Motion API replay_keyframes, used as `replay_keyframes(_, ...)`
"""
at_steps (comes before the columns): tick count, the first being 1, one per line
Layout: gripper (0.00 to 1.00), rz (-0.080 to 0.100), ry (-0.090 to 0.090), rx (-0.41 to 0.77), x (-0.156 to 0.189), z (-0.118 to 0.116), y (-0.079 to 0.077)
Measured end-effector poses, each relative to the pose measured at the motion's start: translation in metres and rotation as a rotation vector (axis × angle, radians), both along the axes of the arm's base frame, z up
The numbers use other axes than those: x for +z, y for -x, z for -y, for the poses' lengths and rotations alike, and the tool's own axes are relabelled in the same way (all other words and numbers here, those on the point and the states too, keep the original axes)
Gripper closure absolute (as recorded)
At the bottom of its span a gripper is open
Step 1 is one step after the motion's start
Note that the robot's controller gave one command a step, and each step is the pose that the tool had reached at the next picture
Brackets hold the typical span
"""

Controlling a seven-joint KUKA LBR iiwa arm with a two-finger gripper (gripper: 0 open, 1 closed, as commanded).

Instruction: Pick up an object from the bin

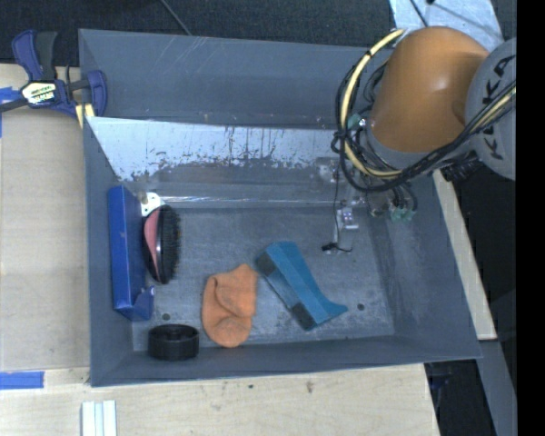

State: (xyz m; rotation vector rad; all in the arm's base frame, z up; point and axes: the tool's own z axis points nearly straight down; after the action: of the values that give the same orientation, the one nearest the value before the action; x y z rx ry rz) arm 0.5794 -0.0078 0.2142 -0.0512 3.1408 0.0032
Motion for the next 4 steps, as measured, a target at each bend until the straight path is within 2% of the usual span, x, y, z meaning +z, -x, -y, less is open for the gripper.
replay_keyframes(1, 0.00, 0.003, 0.002, 0.015, -0.017, -0.013, -0.013)
replay_keyframes(2, 0.00, 0.006, 0.002, 0.013, -0.069, -0.053, 0.013)
replay_keyframes(3, 0.00, 0.001, 0.001, -0.004, -0.104, -0.066, 0.023)
replay_keyframes(4, 0.00, 0.001, 0.002, 0.038, -0.136, -0.050, 0.031)
